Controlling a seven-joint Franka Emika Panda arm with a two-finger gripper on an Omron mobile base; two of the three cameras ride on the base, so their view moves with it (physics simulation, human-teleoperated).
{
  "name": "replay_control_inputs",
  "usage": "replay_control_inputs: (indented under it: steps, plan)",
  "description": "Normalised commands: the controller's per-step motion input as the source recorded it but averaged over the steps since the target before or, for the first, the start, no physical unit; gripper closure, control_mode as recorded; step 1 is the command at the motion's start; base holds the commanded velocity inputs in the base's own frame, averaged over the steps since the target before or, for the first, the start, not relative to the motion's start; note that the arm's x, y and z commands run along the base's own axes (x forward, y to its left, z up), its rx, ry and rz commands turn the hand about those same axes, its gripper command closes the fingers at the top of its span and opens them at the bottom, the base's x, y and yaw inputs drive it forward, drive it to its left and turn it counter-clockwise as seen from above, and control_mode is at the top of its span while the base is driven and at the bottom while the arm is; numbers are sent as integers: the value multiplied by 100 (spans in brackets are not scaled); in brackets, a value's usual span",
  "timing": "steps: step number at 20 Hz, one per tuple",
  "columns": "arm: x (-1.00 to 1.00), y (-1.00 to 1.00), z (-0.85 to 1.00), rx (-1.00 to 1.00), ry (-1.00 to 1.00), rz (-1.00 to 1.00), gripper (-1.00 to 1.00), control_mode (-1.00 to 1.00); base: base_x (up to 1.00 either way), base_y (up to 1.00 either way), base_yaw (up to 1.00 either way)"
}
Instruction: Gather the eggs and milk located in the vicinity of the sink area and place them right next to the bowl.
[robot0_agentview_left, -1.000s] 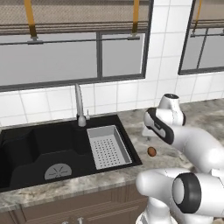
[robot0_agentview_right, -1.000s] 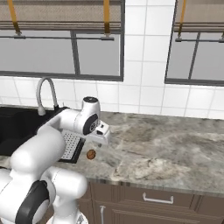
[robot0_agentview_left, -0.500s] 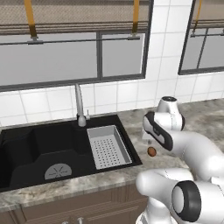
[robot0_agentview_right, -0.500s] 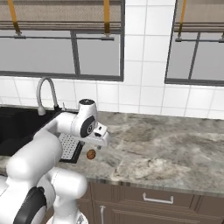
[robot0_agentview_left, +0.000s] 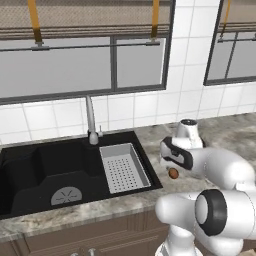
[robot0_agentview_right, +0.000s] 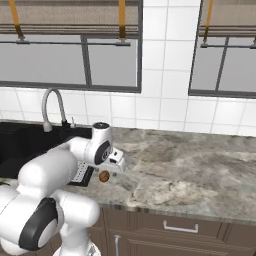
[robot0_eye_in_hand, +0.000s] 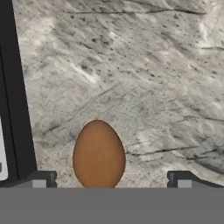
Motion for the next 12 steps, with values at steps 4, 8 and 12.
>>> replay_control_inputs:
  steps: [4, 8, 12]
  plan:
    - [12, 0, -31, 0, 6, 0, -100, -100, 0, 0, 0]
    - [18, 0, -26, 0, 4, 0, -100, -100, 0, 0, 0]
    - [23, 0, -6, 0, 0, 0, -100, -100, 0, 0, 0]
